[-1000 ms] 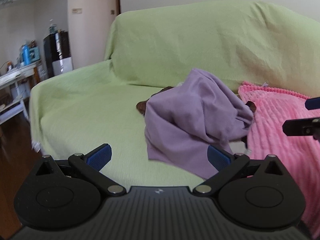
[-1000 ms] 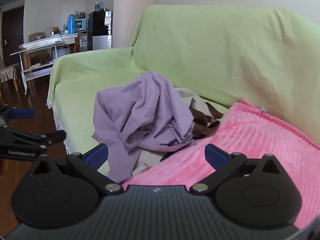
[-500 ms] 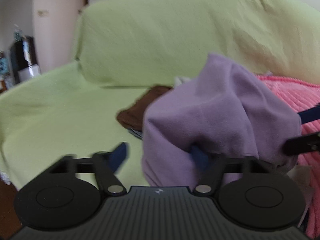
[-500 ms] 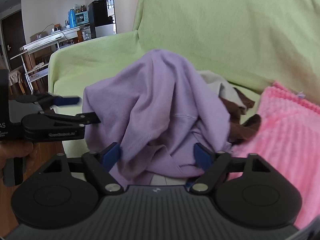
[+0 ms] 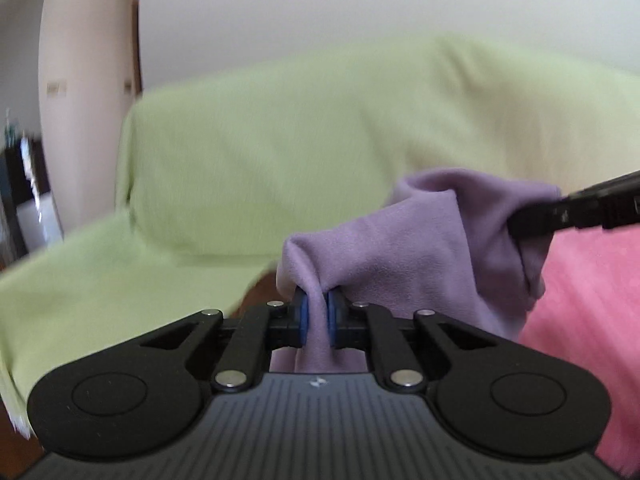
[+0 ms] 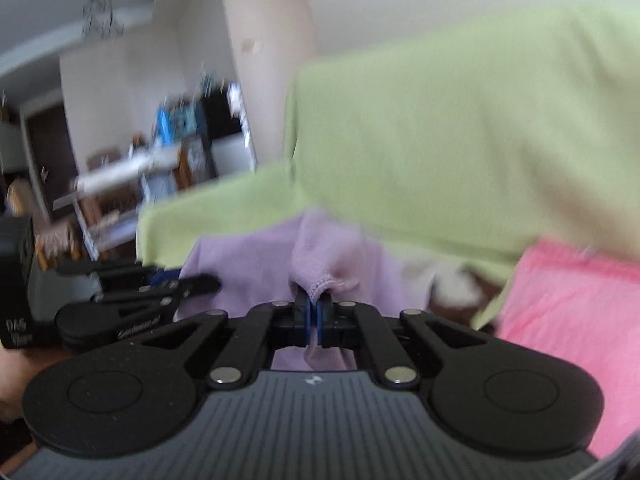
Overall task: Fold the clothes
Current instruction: 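Grasp the lavender T-shirt with the left gripper while the right gripper grasps it too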
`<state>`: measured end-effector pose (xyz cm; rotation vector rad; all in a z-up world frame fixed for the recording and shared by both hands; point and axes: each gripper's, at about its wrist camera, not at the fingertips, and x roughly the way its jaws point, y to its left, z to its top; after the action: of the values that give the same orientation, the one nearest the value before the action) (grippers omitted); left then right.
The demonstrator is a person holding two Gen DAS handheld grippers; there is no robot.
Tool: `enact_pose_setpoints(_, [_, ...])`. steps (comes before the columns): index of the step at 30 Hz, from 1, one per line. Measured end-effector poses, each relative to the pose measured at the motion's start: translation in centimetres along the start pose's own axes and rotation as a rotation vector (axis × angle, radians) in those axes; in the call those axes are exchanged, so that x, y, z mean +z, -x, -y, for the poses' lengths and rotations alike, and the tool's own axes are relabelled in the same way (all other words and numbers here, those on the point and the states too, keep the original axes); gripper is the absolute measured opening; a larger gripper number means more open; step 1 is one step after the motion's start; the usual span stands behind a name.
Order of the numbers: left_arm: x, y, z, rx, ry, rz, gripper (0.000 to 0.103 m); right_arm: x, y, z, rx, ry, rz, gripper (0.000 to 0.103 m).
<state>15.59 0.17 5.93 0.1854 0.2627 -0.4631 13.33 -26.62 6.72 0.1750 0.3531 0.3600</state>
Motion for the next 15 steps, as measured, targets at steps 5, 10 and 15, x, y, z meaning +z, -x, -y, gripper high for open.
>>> enact_pose_setpoints(5, [5.3, 3.9, 5.3, -0.12, -0.054, 0.126, 0.008, 3.0, 11.0, 2.6, -0.131, 0.039, 0.139, 0.002])
enact_pose_setpoints(10, [7.9, 4.5, 13.0, -0.291, -0.132, 0.173, 0.008, 1.9, 20.6, 6.7, -0.321, 0.014, 0.175, 0.002])
enact_pose_setpoints(15, [9.8, 3.3, 21.4, -0.48, -0.169, 0.191, 0.008, 0.8, 28.2, 10.2, -0.479, -0.008, 0.218, 0.002])
